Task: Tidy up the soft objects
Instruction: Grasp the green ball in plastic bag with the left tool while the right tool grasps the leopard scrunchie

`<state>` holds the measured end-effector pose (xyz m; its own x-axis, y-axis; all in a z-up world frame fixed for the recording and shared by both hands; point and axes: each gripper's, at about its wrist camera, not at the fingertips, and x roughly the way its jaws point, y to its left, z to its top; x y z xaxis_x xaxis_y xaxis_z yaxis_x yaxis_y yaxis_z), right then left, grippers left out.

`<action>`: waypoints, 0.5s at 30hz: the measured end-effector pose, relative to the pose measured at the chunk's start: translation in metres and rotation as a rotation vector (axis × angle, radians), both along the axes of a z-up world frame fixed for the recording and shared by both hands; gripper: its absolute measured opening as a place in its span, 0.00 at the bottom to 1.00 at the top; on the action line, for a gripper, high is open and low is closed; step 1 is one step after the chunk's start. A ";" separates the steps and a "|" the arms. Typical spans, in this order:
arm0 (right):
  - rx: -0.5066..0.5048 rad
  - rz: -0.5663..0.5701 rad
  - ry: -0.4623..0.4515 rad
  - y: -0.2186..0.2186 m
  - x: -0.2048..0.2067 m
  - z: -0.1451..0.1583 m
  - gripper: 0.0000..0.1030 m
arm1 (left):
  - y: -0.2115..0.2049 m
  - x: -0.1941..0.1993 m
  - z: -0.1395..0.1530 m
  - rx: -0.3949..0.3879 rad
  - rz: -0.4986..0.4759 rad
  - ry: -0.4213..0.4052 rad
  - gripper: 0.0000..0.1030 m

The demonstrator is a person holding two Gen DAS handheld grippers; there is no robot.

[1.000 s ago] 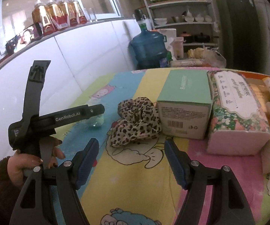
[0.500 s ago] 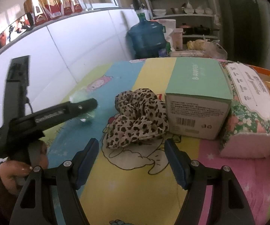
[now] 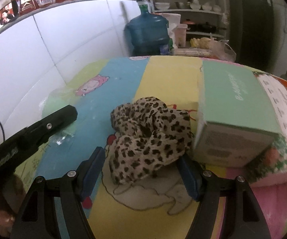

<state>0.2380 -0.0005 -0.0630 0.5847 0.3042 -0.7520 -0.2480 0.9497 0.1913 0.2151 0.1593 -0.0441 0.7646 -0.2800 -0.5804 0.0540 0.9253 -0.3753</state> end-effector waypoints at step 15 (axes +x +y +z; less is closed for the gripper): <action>-0.019 0.004 -0.061 0.004 -0.002 0.004 0.12 | 0.003 -0.003 0.000 -0.011 -0.001 -0.005 0.44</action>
<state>0.2360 0.0031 -0.0586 0.6286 0.2928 -0.7205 -0.2626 0.9519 0.1577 0.2123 0.1626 -0.0445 0.7675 -0.2872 -0.5732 0.0568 0.9210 -0.3854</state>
